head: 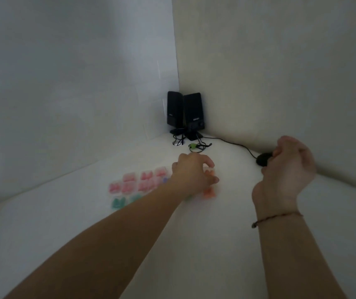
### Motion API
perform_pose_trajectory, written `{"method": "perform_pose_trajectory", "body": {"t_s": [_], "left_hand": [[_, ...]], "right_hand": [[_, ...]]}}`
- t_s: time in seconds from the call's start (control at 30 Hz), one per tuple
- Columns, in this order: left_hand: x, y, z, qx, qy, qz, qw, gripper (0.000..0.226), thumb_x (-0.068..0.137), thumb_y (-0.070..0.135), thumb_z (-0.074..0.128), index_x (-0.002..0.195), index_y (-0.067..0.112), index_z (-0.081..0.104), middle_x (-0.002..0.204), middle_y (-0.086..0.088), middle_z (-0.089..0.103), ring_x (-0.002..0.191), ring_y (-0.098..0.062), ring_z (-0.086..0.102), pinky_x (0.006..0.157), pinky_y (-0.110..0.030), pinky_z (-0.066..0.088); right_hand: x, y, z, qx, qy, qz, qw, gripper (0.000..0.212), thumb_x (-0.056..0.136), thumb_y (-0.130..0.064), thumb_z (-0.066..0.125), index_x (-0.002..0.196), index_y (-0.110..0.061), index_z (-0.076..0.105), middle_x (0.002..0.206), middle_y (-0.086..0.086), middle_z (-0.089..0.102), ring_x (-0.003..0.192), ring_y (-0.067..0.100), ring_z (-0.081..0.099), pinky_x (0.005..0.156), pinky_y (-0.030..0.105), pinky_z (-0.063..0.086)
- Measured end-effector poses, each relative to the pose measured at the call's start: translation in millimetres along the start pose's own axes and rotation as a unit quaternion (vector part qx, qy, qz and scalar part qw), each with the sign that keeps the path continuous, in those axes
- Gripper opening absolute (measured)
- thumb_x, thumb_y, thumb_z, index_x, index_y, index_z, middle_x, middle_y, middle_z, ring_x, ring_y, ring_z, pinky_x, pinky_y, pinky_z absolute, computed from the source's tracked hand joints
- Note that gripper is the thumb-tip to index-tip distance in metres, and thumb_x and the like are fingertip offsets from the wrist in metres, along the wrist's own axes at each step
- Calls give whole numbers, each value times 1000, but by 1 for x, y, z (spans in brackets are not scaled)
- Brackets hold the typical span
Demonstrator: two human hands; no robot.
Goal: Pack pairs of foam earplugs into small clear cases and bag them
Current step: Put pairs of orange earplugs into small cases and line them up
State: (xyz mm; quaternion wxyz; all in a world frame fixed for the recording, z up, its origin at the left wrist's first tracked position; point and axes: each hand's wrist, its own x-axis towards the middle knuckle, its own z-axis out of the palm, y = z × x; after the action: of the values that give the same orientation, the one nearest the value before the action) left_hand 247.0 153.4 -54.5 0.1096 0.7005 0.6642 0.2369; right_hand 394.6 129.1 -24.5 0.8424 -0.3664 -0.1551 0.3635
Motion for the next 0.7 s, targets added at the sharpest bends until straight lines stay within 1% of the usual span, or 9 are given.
{"method": "perform_pose_trajectory", "body": {"t_s": [0.1, 0.2, 0.27, 0.33, 0.37, 0.43, 0.53, 0.6, 0.7], "left_hand": [[7, -1, 6, 1, -47, -51, 998, 33, 75, 51, 73, 106, 41, 66, 100, 7, 45, 118, -21, 32, 82, -34, 26], [12, -7, 3, -35, -97, -71, 992, 40, 68, 56, 77, 104, 45, 64, 106, 5, 45, 115, -21, 32, 81, -33, 30], [17, -9, -2, -84, -92, -52, 991, 42, 70, 55, 78, 107, 41, 65, 112, 8, 52, 113, -20, 41, 85, -32, 40], [24, -15, -11, -138, -41, -33, 989, 31, 80, 40, 75, 109, 33, 68, 120, 7, 57, 107, -24, 56, 75, -25, 45], [27, -20, -16, -120, -28, -18, 992, 27, 85, 29, 71, 111, 29, 68, 123, 5, 57, 101, -23, 59, 72, -23, 44], [31, -31, -23, -22, -64, -2, 998, 31, 87, 11, 61, 112, 27, 67, 122, 2, 57, 91, -19, 61, 76, -25, 49], [34, -43, -23, 45, -107, -13, 993, 34, 86, 8, 52, 107, 29, 69, 114, 0, 61, 85, -19, 62, 77, -29, 53], [34, -44, -21, 50, -89, -6, 995, 33, 88, 9, 48, 107, 24, 71, 108, -2, 66, 84, -15, 59, 74, -20, 46], [33, -45, -19, 16, -39, 4, 999, 33, 86, 6, 49, 107, 20, 71, 101, -2, 71, 90, -17, 65, 79, -18, 47]], "right_hand": [[-2, 5, 3, -4, -11, -10, 1000, 2, 71, -18, 61, 70, -19, 62, 69, 2, 51, 74, 21, 42, 70, 34, 31], [-1, 9, 3, -3, -18, -6, 1000, 4, 71, -19, 61, 69, -22, 63, 69, 1, 52, 76, 22, 44, 70, 33, 31], [-2, 11, 3, -5, -22, -2, 1000, 7, 72, -19, 61, 67, -24, 64, 68, 0, 53, 75, 21, 44, 70, 31, 31], [-3, 12, 1, -5, -23, 2, 1000, 12, 75, -17, 61, 66, -24, 64, 67, -2, 53, 73, 20, 44, 69, 31, 31], [-4, 12, 1, -5, -24, 3, 1000, 13, 76, -16, 60, 66, -24, 64, 66, -2, 52, 73, 20, 44, 69, 32, 31], [-4, 11, 2, -10, -23, 3, 1000, 13, 76, -14, 59, 68, -23, 64, 67, -1, 52, 74, 20, 44, 70, 32, 32], [-5, 10, 2, -14, -24, -2, 1000, 15, 78, -8, 57, 71, -20, 63, 68, 0, 52, 70, 16, 45, 70, 30, 34], [-7, 10, 2, -21, -36, 2, 999, 16, 79, -6, 56, 73, -19, 63, 67, -1, 51, 66, 13, 45, 68, 27, 35], [-10, 9, 4, -32, -46, -4, 998, 19, 82, -2, 57, 72, -18, 62, 67, -1, 51, 65, 10, 46, 67, 22, 37]]}}
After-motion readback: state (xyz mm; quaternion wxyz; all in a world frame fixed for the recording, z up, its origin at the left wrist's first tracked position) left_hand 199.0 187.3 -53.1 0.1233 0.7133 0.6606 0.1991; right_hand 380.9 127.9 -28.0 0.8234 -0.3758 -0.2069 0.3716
